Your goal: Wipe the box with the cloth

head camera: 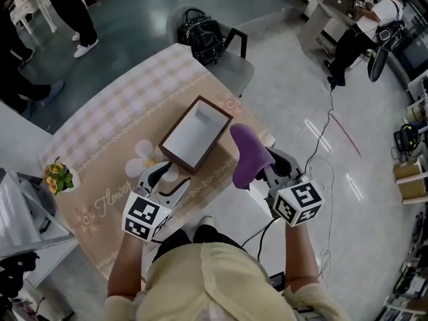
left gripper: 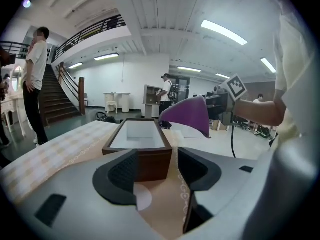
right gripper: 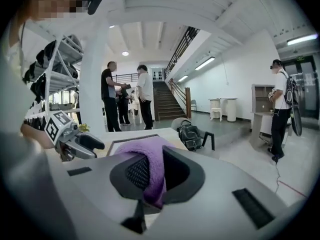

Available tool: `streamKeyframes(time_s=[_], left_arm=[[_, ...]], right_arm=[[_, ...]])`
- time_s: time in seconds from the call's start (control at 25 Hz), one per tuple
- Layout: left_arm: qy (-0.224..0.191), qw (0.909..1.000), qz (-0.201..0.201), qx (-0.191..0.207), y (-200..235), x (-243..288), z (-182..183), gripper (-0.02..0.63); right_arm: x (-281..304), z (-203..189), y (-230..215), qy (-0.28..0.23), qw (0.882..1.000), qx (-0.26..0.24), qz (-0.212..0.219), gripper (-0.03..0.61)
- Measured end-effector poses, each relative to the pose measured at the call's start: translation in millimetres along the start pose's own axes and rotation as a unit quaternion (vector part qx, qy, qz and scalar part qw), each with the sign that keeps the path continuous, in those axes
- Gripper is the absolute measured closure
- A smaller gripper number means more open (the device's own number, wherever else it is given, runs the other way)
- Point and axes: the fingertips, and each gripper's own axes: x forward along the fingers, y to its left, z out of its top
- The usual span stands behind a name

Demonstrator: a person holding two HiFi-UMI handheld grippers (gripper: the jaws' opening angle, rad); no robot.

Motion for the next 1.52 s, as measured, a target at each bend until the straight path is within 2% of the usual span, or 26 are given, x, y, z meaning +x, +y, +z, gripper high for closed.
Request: streamKeyframes(time_s=[0.16,0.28,0.64,0.84,1.04,1.2,1.4,1.52], left_arm=[[0.004,0.9994,0.035,-0.003,7.6,2.0,-1.0,0.348],[0.008,0.9984,0.055,-0.007,12.2,3.3,0.5,0.347],[0.03,0.9978,0.053,-0.027,10.3,9.7,-9.9,0.348],[0.028,0.9976,0.056,-0.028,20.9,13.4,-10.7,0.347],[0.027,0.9984,0.034,-0.036,16.4,17.9,-10.9,0.35],[0.023,0.999,0.017,-0.033,12.4,17.6,-10.7,0.35],[0.026,0.9994,0.016,-0.015,10.7,19.4,-9.7,0.35],[0.023,0.9994,0.013,-0.022,10.6,19.2,-10.3,0.35]], right_arm=[[19.0,-5.1,-41.0,0.029,0.998,-0.041,-0.023,0.534],[40.9,-8.8,-56.6,0.05,0.996,-0.07,-0.021,0.534],[108.4,-23.4,-62.1,0.107,0.987,-0.111,0.048,0.534],[133.6,-21.0,-58.4,0.124,0.985,-0.095,0.079,0.534],[153.3,-19.7,-50.6,0.166,0.967,-0.132,0.141,0.534],[168.8,-16.6,-45.9,0.198,0.951,-0.128,0.201,0.534],[187.5,-12.1,-42.0,0.226,0.935,-0.156,0.226,0.534],[196.4,-11.4,-33.9,0.239,0.925,-0.163,0.247,0.534]])
